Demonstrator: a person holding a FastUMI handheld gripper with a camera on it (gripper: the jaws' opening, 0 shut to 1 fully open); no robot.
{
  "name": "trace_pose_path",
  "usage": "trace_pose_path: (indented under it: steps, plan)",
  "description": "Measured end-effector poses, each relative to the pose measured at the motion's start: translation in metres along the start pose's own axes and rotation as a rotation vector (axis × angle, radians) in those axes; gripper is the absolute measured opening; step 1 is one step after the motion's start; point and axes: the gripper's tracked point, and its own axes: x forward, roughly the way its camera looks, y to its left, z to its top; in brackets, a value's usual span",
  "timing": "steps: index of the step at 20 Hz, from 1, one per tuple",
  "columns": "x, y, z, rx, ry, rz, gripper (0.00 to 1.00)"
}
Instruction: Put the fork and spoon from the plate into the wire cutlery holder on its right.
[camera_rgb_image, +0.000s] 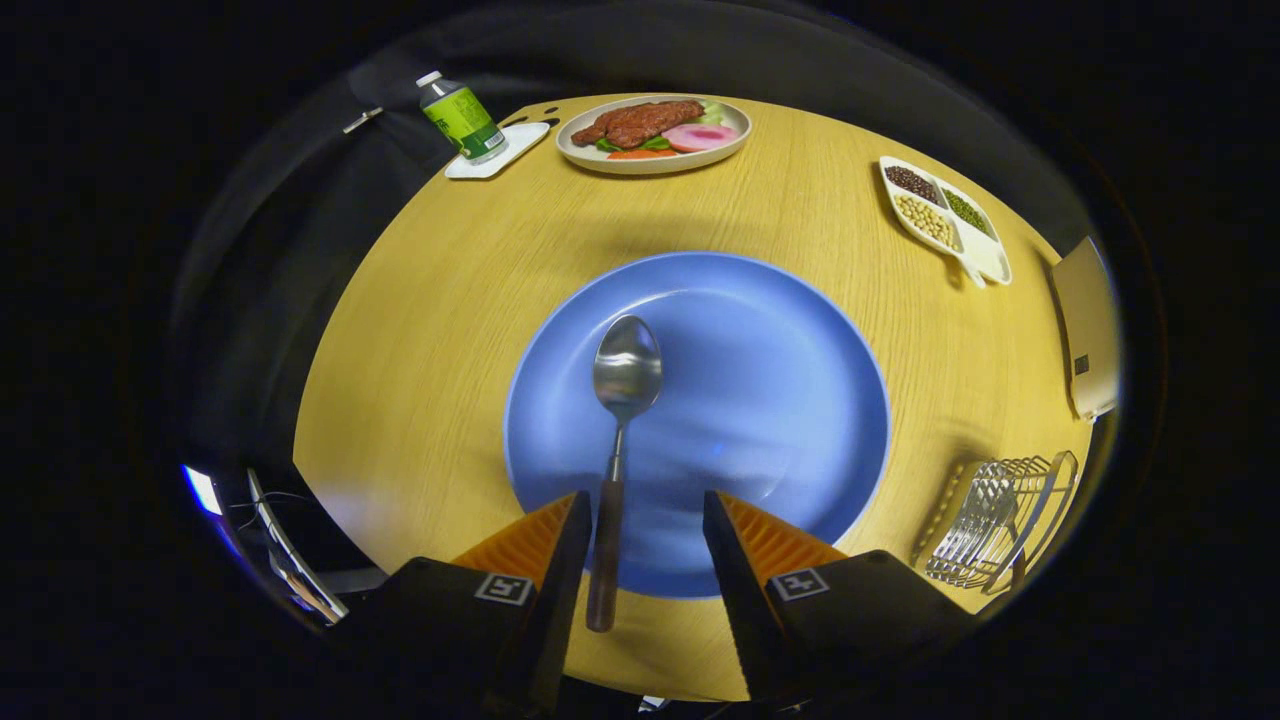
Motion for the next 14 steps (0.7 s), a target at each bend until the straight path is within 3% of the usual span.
trace_pose_path:
  steps: [3, 4, 6, 14]
  plan:
    - [0.008, 0.001, -0.006, -0.005, 0.029, -0.011, 0.47]
    - [0.010, 0.000, -0.008, -0.004, 0.037, -0.017, 0.31]
    - [0.014, 0.003, -0.013, -0.011, 0.061, 0.010, 0.17]
    - [0.005, -0.010, -0.017, -0.053, 0.069, 0.104, 0.07]
